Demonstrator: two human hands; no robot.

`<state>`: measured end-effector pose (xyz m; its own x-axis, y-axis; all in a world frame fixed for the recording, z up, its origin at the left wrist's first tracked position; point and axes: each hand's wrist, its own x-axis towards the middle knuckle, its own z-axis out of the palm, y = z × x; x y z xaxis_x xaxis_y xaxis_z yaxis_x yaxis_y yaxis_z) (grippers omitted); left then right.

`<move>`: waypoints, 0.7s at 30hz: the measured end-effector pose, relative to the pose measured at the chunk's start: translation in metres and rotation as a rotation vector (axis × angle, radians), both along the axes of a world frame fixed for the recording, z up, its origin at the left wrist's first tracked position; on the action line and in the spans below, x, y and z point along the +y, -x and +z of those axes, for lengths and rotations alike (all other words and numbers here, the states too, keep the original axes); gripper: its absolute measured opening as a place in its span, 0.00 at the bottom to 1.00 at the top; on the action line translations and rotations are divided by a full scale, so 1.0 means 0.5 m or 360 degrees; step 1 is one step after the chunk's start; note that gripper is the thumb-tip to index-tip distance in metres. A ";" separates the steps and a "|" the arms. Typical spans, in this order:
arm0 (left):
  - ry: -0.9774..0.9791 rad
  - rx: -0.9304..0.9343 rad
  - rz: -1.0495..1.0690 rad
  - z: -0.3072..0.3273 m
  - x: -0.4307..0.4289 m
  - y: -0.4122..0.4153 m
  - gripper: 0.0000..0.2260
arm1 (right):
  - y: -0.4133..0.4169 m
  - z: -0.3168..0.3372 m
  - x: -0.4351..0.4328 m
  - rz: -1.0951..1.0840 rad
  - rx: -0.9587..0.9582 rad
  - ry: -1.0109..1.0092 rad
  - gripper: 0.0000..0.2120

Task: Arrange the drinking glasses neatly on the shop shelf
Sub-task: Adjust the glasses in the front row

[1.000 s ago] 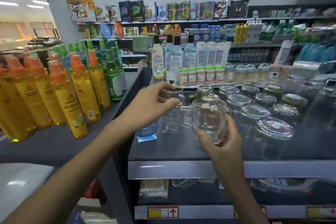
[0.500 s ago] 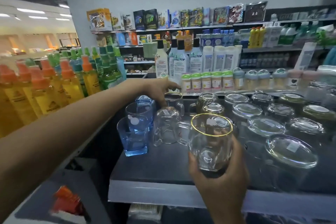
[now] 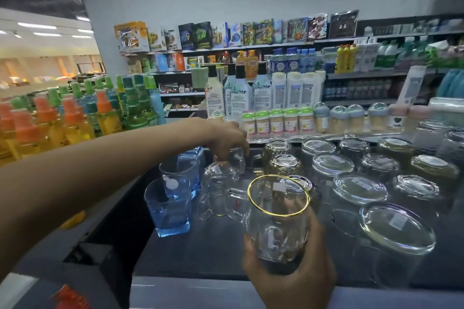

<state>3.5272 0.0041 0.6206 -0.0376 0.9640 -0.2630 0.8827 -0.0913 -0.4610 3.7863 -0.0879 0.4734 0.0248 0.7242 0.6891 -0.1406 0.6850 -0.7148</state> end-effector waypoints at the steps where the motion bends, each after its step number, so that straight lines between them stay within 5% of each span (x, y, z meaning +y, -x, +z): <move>1: 0.0010 0.0017 -0.0010 -0.001 0.001 0.000 0.27 | 0.000 -0.001 0.009 0.0058 -0.0021 -0.0008 0.42; 13: 0.0104 -0.0037 0.0083 -0.007 0.019 -0.016 0.23 | -0.012 0.006 -0.001 -0.0073 -0.0099 0.0063 0.43; 21: -0.0191 -0.0497 0.0379 0.032 -0.003 -0.003 0.37 | -0.011 -0.002 0.003 -0.0082 -0.0110 0.0084 0.44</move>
<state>3.5287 0.0029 0.6365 -0.1996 0.9626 -0.1834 0.9718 0.1705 -0.1627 3.7918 -0.0862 0.4723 0.0167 0.7584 0.6515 -0.0555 0.6513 -0.7568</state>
